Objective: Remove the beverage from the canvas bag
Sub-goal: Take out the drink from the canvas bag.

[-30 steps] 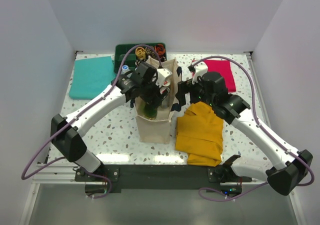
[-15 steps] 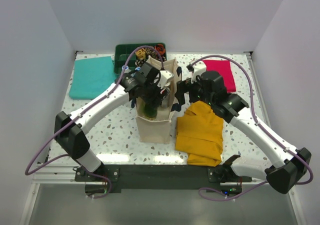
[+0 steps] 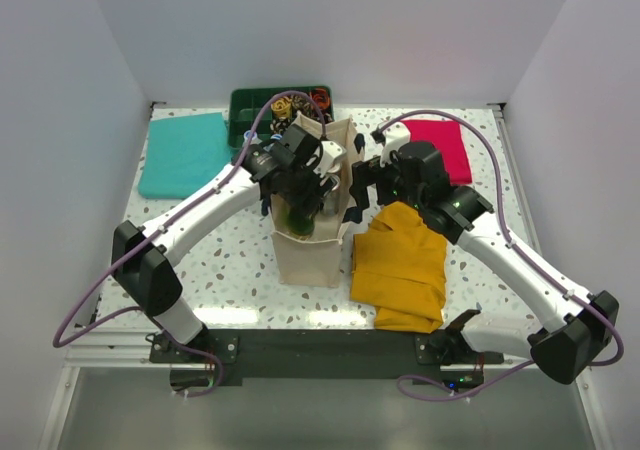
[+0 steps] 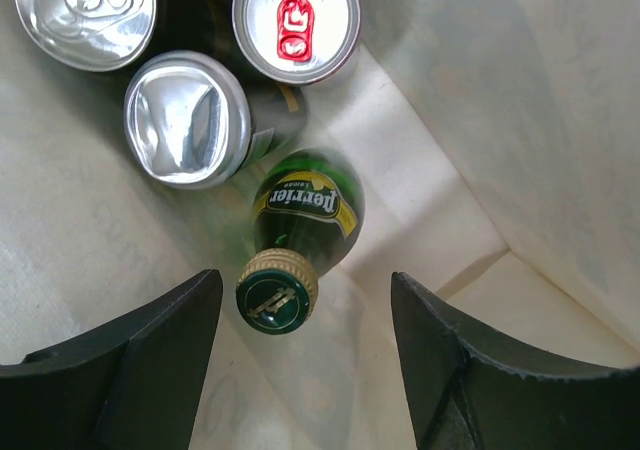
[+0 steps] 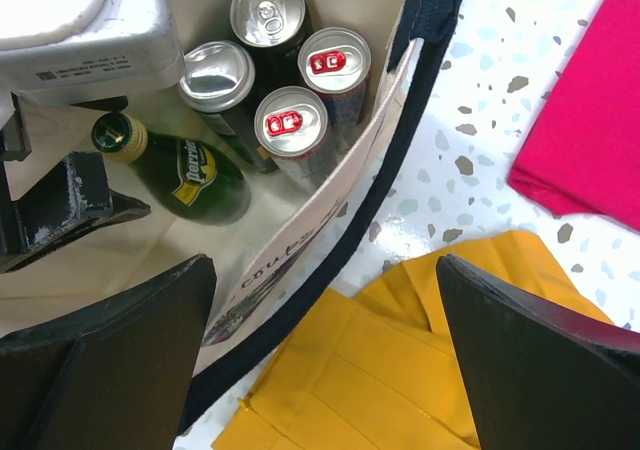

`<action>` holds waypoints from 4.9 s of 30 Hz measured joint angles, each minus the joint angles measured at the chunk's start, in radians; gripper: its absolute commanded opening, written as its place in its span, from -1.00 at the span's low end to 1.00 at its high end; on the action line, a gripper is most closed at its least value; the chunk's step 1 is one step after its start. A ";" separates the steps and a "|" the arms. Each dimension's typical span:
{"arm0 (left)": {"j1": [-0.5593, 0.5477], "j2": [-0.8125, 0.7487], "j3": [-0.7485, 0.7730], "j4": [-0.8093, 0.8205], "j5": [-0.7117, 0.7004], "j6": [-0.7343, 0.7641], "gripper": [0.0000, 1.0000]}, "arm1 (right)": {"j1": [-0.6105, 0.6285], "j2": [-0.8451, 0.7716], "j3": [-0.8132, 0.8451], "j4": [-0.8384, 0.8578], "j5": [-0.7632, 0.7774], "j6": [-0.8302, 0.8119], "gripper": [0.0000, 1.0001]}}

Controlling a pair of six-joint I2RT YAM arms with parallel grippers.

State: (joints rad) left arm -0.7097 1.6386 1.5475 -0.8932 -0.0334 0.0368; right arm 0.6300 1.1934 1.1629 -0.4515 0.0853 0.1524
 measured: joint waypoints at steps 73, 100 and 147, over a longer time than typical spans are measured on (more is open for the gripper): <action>-0.004 0.031 -0.005 -0.014 -0.032 -0.032 -1.00 | 0.000 0.045 0.013 -0.004 -0.001 -0.012 0.95; -0.004 -0.016 0.140 -0.096 -0.032 -0.024 -1.00 | 0.000 0.045 0.013 -0.004 0.001 -0.013 0.95; -0.004 0.073 0.094 -0.055 0.055 -0.018 -0.21 | 0.000 0.045 0.013 -0.004 0.001 -0.023 0.96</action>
State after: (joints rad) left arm -0.7139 1.7115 1.6413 -0.9482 0.0219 0.0193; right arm 0.6300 1.2388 1.1763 -0.4557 0.0864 0.1299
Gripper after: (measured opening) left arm 0.386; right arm 0.979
